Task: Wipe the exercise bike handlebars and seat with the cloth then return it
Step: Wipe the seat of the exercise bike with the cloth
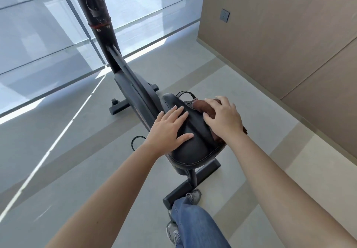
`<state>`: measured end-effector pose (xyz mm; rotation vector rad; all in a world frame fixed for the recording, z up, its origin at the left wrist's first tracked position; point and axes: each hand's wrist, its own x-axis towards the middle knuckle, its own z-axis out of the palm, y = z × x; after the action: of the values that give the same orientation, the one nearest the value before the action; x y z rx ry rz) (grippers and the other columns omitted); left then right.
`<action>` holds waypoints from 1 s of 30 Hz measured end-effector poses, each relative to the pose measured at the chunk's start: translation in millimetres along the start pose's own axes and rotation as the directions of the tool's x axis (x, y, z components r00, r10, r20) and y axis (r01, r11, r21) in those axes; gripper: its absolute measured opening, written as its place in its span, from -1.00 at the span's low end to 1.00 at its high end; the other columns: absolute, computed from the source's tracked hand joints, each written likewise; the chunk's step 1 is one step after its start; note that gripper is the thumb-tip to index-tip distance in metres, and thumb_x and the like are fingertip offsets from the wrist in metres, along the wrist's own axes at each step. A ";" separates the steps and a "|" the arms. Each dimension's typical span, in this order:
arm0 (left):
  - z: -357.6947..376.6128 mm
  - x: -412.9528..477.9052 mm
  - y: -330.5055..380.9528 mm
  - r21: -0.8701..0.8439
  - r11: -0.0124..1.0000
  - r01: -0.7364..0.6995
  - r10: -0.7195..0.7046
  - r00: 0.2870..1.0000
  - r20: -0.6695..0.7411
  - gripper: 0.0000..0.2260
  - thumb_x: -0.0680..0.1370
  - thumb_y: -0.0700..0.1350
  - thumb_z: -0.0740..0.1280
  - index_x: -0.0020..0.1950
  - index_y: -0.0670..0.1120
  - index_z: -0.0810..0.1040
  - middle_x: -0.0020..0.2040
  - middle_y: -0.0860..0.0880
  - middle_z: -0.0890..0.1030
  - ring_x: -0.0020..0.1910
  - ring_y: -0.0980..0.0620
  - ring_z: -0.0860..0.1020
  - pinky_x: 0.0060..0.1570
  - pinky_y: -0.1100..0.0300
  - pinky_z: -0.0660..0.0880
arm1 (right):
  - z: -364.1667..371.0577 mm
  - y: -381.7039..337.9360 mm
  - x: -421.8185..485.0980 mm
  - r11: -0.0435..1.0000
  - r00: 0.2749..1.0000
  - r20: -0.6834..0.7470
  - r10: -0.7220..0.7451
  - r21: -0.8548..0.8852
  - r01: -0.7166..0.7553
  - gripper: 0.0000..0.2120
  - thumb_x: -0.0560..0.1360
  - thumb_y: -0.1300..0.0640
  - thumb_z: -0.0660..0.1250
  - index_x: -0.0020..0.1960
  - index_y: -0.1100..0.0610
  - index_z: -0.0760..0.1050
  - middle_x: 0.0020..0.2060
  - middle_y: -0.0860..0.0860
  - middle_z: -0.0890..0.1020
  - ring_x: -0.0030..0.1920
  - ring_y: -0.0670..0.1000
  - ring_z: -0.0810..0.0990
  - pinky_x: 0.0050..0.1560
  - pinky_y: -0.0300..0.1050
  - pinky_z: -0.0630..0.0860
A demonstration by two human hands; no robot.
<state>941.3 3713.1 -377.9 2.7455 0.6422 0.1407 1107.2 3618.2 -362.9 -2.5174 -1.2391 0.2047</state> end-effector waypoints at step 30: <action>-1.5 51.0 -42.9 -0.065 0.911 -0.406 0.399 0.911 -0.099 -0.56 0.43 0.17 0.23 0.09 -0.12 0.60 0.05 -0.14 0.59 0.06 -0.17 0.52 0.08 -0.04 0.33 | 15.6 -24.7 -57.4 0.837 0.784 -0.355 0.510 0.415 -0.357 -0.64 0.38 0.22 0.42 0.17 0.10 0.53 0.07 0.08 0.49 0.07 0.07 0.51 0.13 -0.18 0.41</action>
<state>968.8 3772.7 -389.3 2.7628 0.0736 0.3698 1049.5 3590.4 -369.7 -2.3268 -0.3786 -0.0722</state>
